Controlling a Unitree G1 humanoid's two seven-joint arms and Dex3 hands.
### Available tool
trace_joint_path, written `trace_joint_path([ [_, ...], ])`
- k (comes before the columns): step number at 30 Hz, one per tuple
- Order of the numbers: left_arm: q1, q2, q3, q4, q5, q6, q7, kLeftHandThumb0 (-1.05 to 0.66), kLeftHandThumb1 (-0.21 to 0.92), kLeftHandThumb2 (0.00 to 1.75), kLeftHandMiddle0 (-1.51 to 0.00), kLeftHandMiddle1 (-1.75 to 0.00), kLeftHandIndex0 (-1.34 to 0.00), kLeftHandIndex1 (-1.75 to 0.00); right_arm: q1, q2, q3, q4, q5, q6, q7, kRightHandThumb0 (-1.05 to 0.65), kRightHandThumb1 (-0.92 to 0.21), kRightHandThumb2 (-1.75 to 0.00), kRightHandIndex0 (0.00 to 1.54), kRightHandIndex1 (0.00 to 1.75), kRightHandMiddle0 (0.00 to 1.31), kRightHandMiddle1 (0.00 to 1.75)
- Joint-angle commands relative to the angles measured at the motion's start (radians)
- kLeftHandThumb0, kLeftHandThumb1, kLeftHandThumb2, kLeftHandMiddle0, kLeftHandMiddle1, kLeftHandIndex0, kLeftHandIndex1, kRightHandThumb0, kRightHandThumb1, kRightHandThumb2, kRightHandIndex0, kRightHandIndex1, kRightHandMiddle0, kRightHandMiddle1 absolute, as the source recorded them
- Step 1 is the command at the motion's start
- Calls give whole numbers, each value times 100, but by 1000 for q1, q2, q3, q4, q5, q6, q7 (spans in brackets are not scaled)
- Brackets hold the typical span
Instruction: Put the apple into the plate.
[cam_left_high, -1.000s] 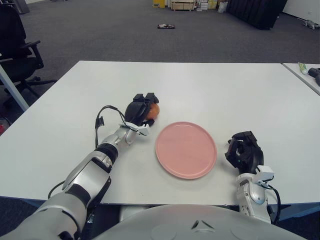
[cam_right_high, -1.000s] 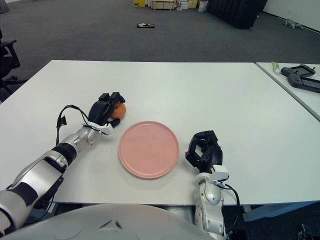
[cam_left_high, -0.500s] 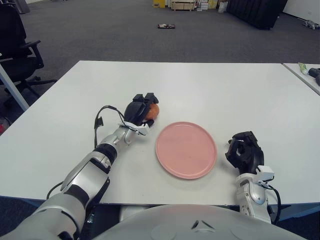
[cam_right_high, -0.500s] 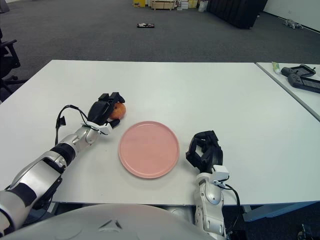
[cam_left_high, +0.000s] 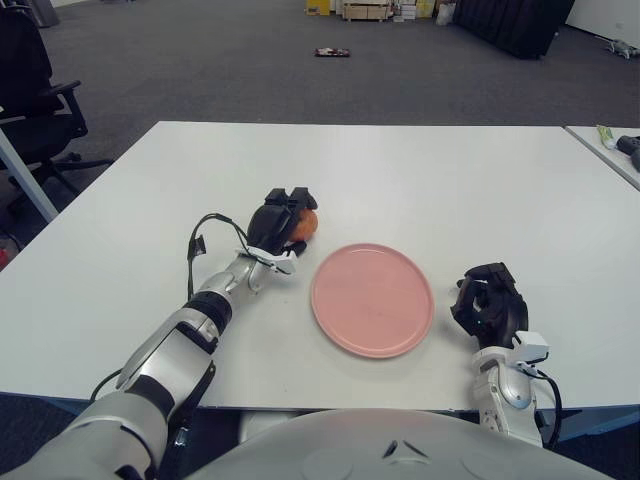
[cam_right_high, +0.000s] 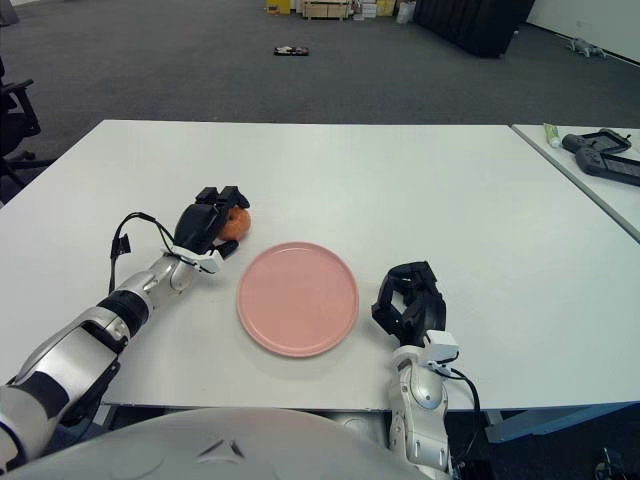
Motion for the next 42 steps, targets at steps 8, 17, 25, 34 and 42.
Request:
trace_joint_path([
  [8,89,42,54,-120,-37,-20,-54,0,3,165,-80,-175,-63,-172,-4,5,0,-5,-1,-1,1,-42,-51,-109,107,175,46,175],
  [17,140,44,108,-232,-62,-44,-53,0,0,168,-82,-175,-65,-174,-4,6,0,-5,-2,-2,1,-42,-50,-109,107,175,47,175],
  [25,218,60,163,-429,-97,-91,-102,0,7,161,-78,-175,-58,-175,-3,6,2,-9,-10,6,-3,-42,-50,-110,107,175,47,175],
  [34,285,45,201,-561,-145,-162,-157,0,7,161,-78,-174,-58,-175,1,8,3,-14,-10,10,-6,-43,-49,-110,108,175,47,175],
  [42,348,30,221,-703,-179,-182,-243,0,0,166,-87,-167,-62,-175,-2,11,1,-12,-4,18,-8,-43,-49,-111,108,175,47,175],
])
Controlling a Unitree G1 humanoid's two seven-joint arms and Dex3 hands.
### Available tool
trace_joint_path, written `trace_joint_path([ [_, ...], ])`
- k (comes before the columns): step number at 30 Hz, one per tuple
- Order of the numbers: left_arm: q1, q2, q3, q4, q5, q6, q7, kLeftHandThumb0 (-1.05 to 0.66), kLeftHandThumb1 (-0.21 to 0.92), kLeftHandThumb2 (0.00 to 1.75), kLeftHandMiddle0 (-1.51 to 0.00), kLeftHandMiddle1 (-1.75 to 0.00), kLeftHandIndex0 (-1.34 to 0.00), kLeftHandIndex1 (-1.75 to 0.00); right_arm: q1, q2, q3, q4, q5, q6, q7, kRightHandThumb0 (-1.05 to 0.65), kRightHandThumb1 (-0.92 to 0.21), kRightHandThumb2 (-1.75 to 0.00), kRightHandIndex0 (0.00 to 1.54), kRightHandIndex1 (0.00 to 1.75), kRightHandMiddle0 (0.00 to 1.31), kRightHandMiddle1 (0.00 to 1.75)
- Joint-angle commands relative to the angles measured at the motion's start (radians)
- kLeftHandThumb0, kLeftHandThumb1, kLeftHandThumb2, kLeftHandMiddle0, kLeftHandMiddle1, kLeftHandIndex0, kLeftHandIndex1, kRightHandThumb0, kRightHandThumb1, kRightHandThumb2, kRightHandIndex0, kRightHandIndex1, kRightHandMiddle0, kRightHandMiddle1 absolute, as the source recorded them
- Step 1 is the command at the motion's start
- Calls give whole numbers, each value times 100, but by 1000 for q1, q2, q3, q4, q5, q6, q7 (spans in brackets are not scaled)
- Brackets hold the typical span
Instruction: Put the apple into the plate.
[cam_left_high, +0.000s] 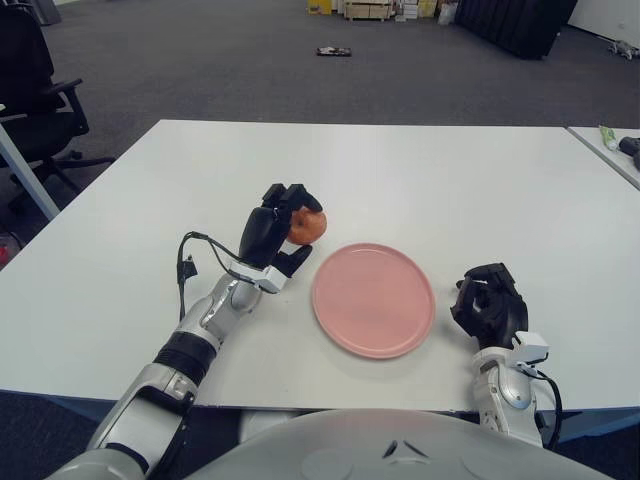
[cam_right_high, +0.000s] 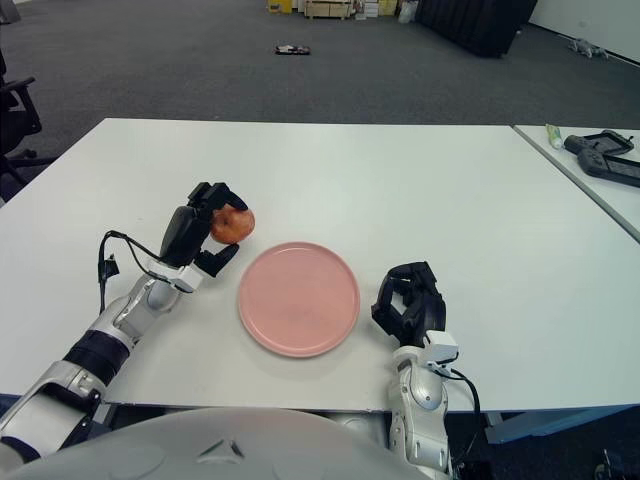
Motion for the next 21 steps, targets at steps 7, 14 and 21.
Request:
trace_joint_path([
  [7,78,-24,8,-170,-53,-16,-133,0,-4,168,-92,-163,-65,-175,-7,8,0,-6,14,16,0,-43,-49,-111,108,175,47,175],
  [14,141,-43,-25,-246,-48,-18,-222,0,-3,168,-91,-163,-64,-175,-9,7,0,-2,19,9,5,-43,-49,-111,108,175,47,175],
  [21,157,-31,-53,-300,-52,-21,-339,0,0,164,-89,-164,-61,-175,-10,11,0,-1,13,2,1,-43,-49,-111,107,175,48,175],
])
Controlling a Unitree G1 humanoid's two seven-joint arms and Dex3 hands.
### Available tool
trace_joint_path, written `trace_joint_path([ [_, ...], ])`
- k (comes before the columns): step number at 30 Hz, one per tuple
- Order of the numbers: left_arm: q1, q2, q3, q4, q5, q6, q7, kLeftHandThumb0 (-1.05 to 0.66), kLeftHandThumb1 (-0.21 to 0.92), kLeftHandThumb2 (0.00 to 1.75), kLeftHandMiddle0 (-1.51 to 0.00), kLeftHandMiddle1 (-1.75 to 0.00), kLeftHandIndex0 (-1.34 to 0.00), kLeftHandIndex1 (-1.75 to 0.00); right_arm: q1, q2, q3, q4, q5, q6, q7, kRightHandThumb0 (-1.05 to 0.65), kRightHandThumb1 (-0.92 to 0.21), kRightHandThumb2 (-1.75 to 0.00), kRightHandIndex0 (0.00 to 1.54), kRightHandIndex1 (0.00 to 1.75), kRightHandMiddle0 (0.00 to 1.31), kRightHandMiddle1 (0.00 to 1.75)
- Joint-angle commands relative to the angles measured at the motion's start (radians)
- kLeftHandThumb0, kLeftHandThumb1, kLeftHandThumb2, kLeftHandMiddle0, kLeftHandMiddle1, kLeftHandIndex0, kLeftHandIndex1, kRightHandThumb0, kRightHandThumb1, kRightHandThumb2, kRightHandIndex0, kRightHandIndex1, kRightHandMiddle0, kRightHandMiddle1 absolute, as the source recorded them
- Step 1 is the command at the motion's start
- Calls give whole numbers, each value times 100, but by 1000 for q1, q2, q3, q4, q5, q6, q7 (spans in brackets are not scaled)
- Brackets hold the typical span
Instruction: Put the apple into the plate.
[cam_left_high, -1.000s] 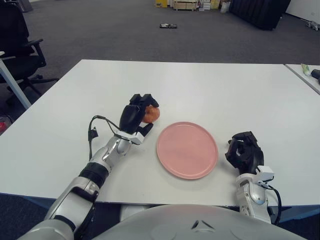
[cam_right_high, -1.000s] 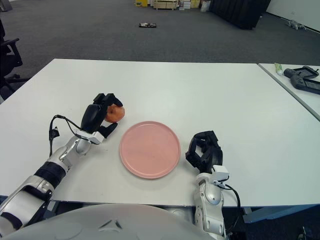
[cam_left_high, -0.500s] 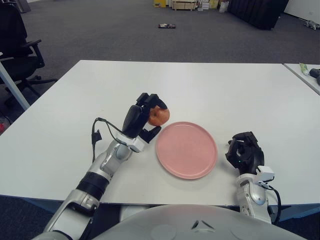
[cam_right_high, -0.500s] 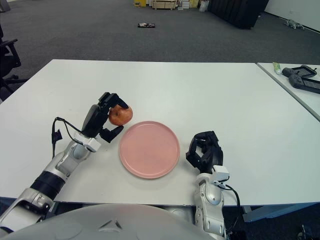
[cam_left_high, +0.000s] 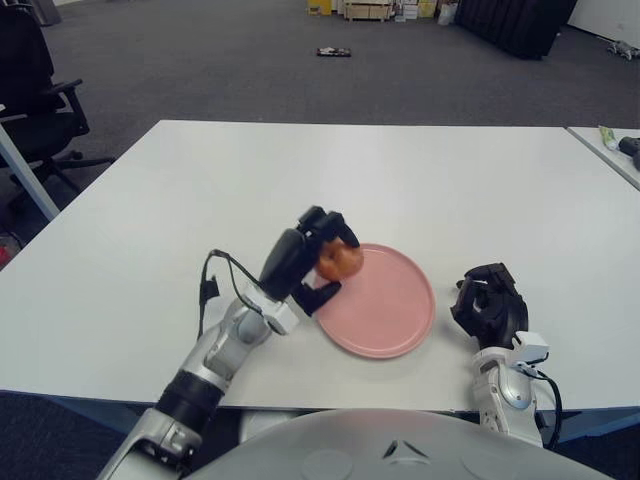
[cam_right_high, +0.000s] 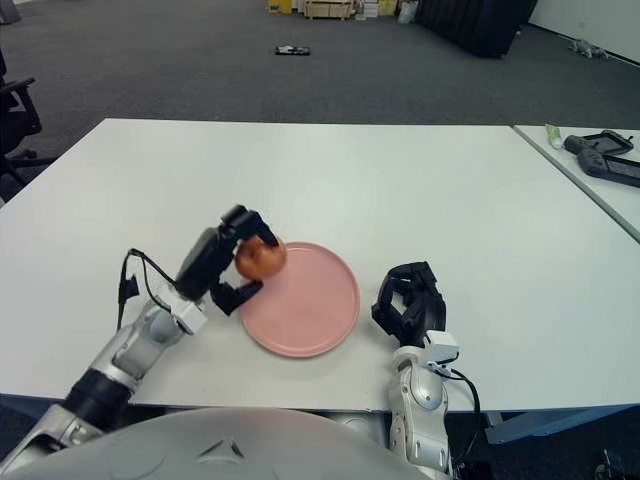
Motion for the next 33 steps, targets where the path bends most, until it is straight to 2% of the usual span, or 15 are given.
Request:
trace_joint_path([
  [1,-17,5,-4,-30,-5,-15,-40,0,1,164,-88,-165,-61,-175,-10,12,0,-2,5,4,-5,-43,-49,-111,107,175,48,175],
  [6,-29,-5,-33,-13,29,-43,-65,0,1,164,-88,-165,-60,-175,-11,13,-1,-5,0,13,-13,-43,-49,-111,106,175,48,175],
  [11,-33,-3,-95,47,113,-94,-64,0,1,164,-87,-167,-60,-175,-14,8,0,-5,3,22,-13,-43,-49,-111,107,175,48,175],
  [17,-70,3,-130,106,202,-134,-47,0,0,166,-87,-168,-61,-175,-19,5,-1,1,0,18,-11,-43,-47,-113,109,175,49,175],
  [25,-105,7,-165,162,325,-145,9,0,-1,167,-88,-169,-62,-175,-21,2,0,0,-4,19,-9,-43,-47,-113,109,175,49,175],
  [33,-124,11,-192,199,374,-132,58,0,-2,170,-89,-170,-63,-175,-20,3,2,-1,-9,18,-12,-43,-48,-112,108,175,48,175],
])
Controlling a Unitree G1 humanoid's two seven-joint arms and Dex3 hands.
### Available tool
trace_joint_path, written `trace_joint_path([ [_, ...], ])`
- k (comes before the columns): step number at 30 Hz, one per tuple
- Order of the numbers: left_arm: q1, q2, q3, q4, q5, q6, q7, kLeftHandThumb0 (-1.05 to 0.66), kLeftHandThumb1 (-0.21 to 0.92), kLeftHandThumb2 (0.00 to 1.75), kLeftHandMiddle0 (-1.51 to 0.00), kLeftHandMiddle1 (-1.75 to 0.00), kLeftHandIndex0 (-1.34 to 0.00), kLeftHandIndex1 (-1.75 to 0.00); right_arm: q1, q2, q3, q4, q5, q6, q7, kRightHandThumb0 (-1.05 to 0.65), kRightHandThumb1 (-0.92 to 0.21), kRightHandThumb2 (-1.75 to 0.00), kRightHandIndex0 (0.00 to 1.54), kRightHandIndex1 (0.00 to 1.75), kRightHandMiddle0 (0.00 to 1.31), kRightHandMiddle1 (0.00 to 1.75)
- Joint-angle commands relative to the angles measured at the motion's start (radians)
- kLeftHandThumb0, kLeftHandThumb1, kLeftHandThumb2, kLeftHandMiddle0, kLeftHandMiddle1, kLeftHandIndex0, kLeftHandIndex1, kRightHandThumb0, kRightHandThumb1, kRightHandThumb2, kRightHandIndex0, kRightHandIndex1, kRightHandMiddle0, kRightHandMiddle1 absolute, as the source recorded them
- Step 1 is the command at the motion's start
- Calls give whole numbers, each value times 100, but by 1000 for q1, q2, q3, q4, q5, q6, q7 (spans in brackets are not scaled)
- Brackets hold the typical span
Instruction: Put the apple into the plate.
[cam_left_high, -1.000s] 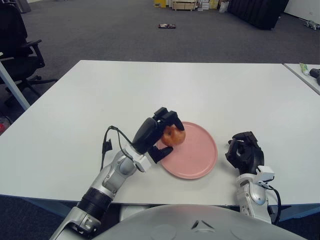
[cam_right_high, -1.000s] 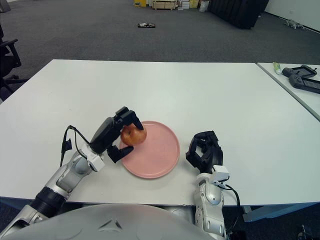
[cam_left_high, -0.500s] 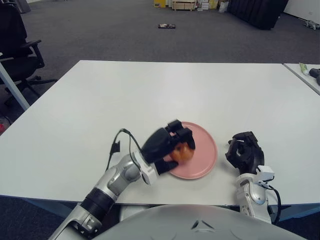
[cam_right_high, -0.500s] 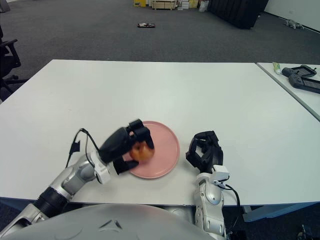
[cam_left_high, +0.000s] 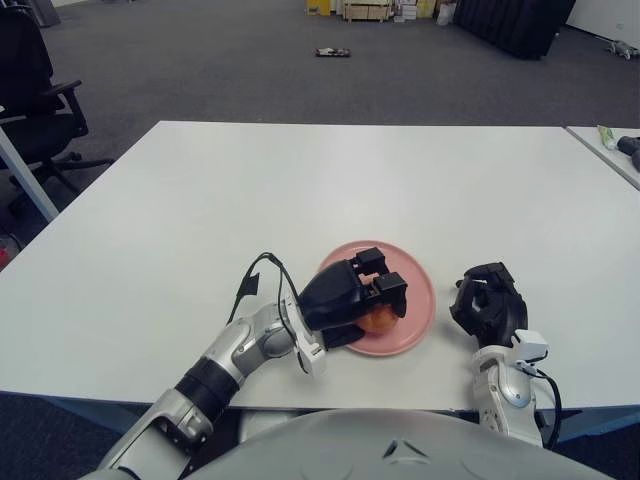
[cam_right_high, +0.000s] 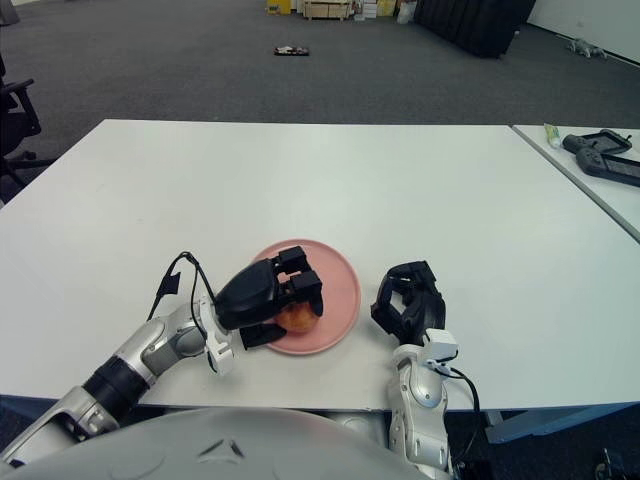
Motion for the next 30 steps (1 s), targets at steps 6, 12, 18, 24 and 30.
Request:
trace_joint_path([
  [6,-21,11,-47,102,66,32,35,0,-2,169,-89,-170,-63,-175,-14,4,4,2,-13,0,-3,-43,-49,-111,108,175,48,175],
  [12,-35,12,-63,128,64,45,47,0,-2,170,-88,-171,-63,-175,-15,1,3,1,-16,5,-2,-43,-49,-111,108,175,48,175],
  [18,-36,12,-68,135,44,58,36,0,1,167,-85,-173,-61,-175,-13,4,1,-3,-11,11,-3,-42,-50,-110,107,175,47,175],
  [24,-31,16,-68,133,6,67,5,-1,9,159,-74,-174,-59,-175,-14,3,-1,1,-22,14,-12,-42,-50,-110,108,175,47,175],
  [30,-26,33,-58,68,-47,99,-85,-1,28,133,-63,-165,-48,-175,-13,-1,0,2,-23,13,-9,-42,-50,-110,109,175,47,175],
])
